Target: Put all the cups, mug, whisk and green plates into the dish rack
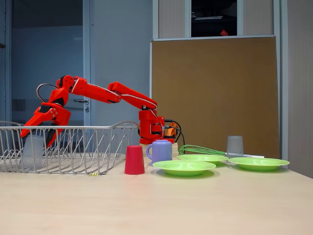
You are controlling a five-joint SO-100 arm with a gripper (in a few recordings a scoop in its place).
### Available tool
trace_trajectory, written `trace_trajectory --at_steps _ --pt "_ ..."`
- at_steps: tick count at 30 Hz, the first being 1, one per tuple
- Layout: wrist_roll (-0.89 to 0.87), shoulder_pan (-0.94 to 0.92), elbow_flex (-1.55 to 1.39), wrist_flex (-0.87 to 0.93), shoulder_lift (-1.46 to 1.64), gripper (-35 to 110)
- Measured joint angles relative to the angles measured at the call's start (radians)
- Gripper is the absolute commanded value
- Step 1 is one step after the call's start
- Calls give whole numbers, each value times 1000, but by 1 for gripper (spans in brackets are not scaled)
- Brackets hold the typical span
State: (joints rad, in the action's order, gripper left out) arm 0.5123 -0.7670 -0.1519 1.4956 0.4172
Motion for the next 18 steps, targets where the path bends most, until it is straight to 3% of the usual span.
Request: trace_trajectory --at_steps 18 --pt "0 -46 61 -63 3 39"
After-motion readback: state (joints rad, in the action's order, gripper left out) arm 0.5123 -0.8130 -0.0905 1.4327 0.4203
